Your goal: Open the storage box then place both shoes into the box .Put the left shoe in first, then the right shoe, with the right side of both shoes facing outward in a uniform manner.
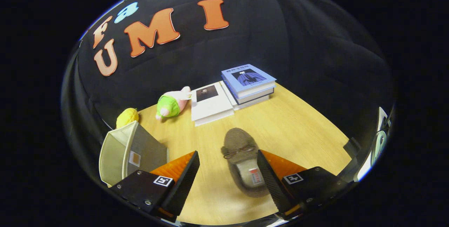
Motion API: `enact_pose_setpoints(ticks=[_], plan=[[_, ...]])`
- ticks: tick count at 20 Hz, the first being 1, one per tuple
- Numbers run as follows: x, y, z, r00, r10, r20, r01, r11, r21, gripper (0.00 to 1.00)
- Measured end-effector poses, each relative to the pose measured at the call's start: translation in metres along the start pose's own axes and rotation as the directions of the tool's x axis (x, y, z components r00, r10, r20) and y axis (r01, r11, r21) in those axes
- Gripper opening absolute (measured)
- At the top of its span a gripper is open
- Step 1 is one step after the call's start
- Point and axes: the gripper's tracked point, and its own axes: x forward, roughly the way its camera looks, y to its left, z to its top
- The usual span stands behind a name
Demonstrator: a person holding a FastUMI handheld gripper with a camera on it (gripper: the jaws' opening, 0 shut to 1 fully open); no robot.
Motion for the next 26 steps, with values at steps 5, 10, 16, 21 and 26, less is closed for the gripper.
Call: enact_pose_setpoints(ticks=[5,10,16,21,26], plan=[[0.025,-0.046,-0.029,0.997,-0.050,-0.055,0.052,0.998,0.024,0.99],[0.054,-0.060,-0.053,0.992,-0.053,-0.116,0.057,0.998,0.037,0.96],[0.077,-0.050,-0.070,0.986,-0.030,-0.164,0.038,0.998,0.048,0.59],[0.066,-0.050,-0.067,0.987,-0.068,-0.142,0.078,0.994,0.070,0.03],[0.042,-0.017,-0.041,0.996,-0.028,-0.090,0.038,0.994,0.105,0.02]])
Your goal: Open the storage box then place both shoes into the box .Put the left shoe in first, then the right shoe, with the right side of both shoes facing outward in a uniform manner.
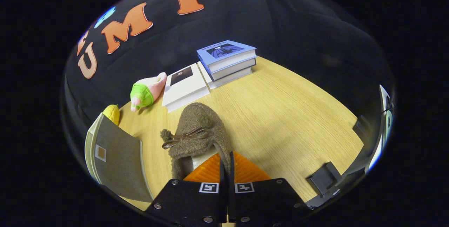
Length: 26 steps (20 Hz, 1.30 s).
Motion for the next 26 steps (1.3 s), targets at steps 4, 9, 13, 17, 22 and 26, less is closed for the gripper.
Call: enact_pose_setpoints(ticks=[4,9,13,17,22,26], plan=[[-0.034,0.045,0.019,0.998,0.044,0.045,-0.046,0.998,0.037,0.02],[-0.078,0.119,0.030,0.990,0.129,0.065,-0.133,0.990,0.055,0.02],[-0.103,0.182,0.033,0.975,0.214,0.063,-0.217,0.974,0.059,0.02],[-0.118,0.230,0.030,0.960,0.275,0.052,-0.278,0.960,0.046,0.02],[-0.118,0.275,0.007,0.951,0.307,0.015,-0.308,0.951,0.034,0.02],[-0.106,0.285,-0.016,0.963,0.269,-0.016,-0.269,0.963,-0.020,0.02]])
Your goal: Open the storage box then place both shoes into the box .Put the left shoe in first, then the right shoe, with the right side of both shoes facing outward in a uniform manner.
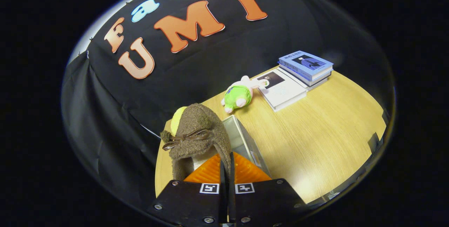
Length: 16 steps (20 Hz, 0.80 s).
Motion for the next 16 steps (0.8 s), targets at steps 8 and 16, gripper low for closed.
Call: enact_pose_setpoints(ticks=[8,16], plan=[[0.021,-0.024,-0.029,0.995,-0.097,-0.037,0.095,0.994,-0.058,0.03],[-0.011,-0.014,0.013,0.997,-0.053,0.059,0.060,0.992,-0.114,0.82]])
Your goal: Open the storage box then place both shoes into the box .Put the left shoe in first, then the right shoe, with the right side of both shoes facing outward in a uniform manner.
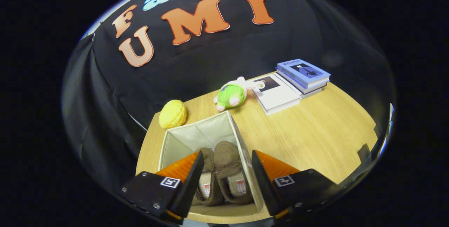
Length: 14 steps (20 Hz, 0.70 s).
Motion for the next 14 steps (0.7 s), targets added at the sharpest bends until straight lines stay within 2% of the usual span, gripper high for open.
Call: enact_pose_setpoints(ticks=[1,3,7,14], plan=[[-0.004,-0.004,0.010,1.000,0.000,0.018,0.000,1.000,-0.008,0.93],[-0.015,-0.017,0.034,0.998,-0.017,0.068,0.019,0.999,-0.026,0.99],[-0.039,-0.039,0.079,0.988,-0.035,0.148,0.041,0.998,-0.039,0.99],[-0.104,-0.067,0.161,0.947,-0.047,0.317,0.066,0.997,-0.049,0.98]])
